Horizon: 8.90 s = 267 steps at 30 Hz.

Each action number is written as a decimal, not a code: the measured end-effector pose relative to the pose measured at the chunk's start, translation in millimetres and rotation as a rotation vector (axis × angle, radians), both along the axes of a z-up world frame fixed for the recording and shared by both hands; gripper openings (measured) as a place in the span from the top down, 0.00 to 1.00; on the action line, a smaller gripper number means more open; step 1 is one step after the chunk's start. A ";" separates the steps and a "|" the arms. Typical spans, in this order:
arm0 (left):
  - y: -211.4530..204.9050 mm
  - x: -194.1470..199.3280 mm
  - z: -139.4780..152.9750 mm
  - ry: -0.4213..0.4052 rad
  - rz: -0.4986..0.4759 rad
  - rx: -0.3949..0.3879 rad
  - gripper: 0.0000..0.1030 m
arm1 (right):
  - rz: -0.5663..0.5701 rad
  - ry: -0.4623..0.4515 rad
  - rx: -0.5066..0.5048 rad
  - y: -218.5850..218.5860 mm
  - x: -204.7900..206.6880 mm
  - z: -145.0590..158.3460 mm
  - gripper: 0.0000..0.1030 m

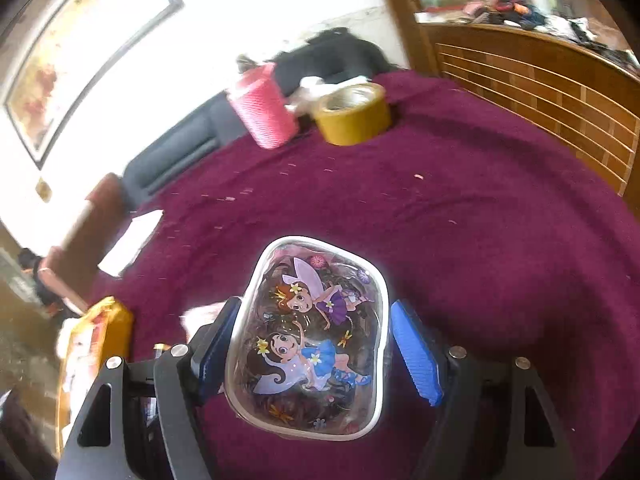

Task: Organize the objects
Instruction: 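Carry the held marker and fairy pouch over the tray with both tools, then lower the marker and pouch into the tray and open both grippers, then move both tools back toward the white bottle and pink pom-pom, then grasp the white bottle with the left gripper while the right grasps the pink pom-pom, then carry the white bottle and pink pom-pom over the tray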

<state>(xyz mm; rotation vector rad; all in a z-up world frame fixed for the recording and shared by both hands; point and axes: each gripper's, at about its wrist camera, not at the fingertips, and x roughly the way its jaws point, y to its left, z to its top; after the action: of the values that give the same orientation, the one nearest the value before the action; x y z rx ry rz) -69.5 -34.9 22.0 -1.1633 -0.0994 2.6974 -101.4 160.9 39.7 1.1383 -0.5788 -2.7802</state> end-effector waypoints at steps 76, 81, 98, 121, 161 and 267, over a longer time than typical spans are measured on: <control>-242.5 61.3 38.2 0.053 0.365 0.126 0.85 | 0.568 0.076 0.200 -298.7 47.8 13.5 0.22; -235.2 50.0 35.9 0.037 0.341 0.105 0.85 | 0.554 0.094 0.262 -312.6 40.9 6.4 0.22; -232.2 48.9 33.0 0.031 0.358 0.038 0.89 | 0.579 0.121 0.381 -337.0 30.4 2.2 0.22; -238.4 70.9 48.4 0.084 0.434 -0.042 0.50 | 0.623 0.125 0.438 -344.6 44.6 1.0 0.18; -109.1 100.7 85.2 0.304 0.423 -0.500 0.14 | 0.477 0.204 0.329 -200.9 71.2 34.5 0.17; -25.4 50.3 62.4 0.141 0.158 -0.111 0.75 | 0.263 0.236 0.426 -124.8 53.5 29.5 0.84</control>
<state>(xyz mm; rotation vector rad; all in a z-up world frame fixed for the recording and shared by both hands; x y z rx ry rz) -19.2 -60.3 84.3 -1.0295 -0.0207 2.9496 -47.9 36.0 69.2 0.8414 0.1841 -2.8096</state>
